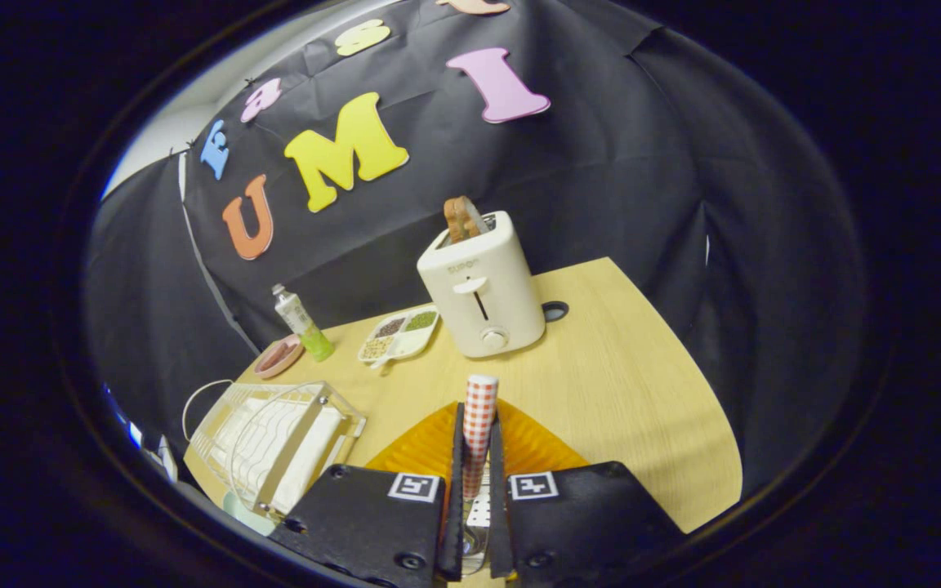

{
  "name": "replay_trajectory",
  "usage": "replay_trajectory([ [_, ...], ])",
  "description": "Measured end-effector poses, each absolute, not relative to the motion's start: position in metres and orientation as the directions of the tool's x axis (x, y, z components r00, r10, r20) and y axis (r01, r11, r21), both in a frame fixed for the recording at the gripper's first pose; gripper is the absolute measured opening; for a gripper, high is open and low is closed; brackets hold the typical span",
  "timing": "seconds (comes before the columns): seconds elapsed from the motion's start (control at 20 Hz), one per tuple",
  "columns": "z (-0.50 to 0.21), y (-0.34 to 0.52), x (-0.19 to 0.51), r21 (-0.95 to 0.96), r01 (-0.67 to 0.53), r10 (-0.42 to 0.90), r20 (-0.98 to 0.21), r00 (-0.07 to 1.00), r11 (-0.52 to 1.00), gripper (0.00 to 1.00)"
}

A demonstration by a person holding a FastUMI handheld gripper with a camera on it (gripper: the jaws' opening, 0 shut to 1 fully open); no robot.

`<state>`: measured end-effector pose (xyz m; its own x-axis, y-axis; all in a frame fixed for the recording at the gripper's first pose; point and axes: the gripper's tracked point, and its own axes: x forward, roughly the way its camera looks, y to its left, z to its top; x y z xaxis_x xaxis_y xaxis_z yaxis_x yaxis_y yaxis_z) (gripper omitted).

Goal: Take the plate from the dish rack, then take the spoon from the basket and place it into the plate.

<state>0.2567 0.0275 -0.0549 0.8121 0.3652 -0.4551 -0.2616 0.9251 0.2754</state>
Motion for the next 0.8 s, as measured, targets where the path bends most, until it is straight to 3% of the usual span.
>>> replay_trajectory([
  [0.3, -0.018, 0.037, 0.238, 0.207, -0.296, 0.354, -0.364, 0.862, 0.932, 0.11],
  [0.8, 0.055, 0.030, 0.202, 0.037, -0.223, 0.225, -0.186, 0.956, 0.974, 0.08],
])
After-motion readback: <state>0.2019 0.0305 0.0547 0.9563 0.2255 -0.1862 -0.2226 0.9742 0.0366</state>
